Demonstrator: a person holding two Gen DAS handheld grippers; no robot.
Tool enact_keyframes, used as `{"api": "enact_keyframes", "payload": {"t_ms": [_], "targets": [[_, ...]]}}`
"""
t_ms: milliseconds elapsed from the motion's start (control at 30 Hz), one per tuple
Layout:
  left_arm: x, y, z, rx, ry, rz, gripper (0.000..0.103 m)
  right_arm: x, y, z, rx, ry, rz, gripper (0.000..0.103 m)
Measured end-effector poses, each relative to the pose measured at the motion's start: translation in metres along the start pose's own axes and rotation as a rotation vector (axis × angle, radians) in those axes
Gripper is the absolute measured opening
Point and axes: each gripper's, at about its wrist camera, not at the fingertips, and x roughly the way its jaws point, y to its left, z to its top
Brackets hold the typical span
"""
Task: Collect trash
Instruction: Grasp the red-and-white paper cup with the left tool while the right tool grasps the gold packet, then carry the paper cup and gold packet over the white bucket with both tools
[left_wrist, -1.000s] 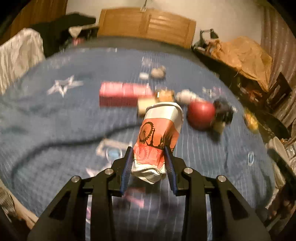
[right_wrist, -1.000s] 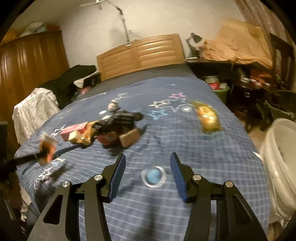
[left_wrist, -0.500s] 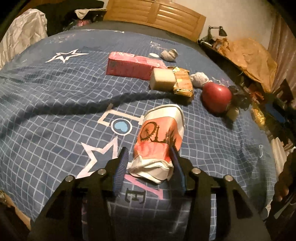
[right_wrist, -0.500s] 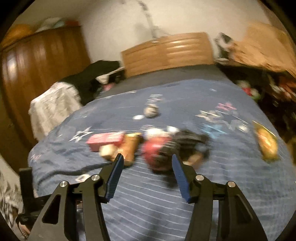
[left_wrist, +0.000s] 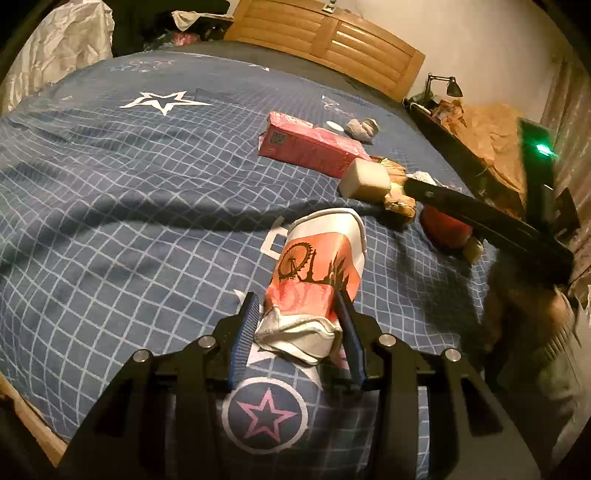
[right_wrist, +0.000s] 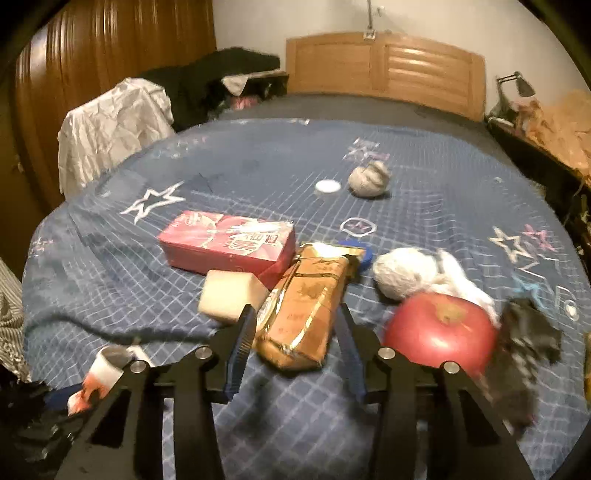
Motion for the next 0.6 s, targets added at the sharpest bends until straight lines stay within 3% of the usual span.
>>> {"api": "enact_keyframes", "payload": {"t_ms": [333, 467, 600], "targets": [[0.0, 0.0, -0.003, -0.004, -0.002, -0.006, 0.043, 0.025, 0.008, -0.001, -0.07, 0.027, -0.071, 0.036], [0.001, -0.001, -0.003, -0.001, -0.002, 0.0, 0.044, 0.017, 0.01, -0.006, -0.111, -0.011, -0.095, 0.021], [0.003, -0.004, -0.003, 0.011, 0.0, 0.007, 0.047, -0.013, 0.012, -0.014, -0.117, -0.06, -0.029, 0.017]]}}
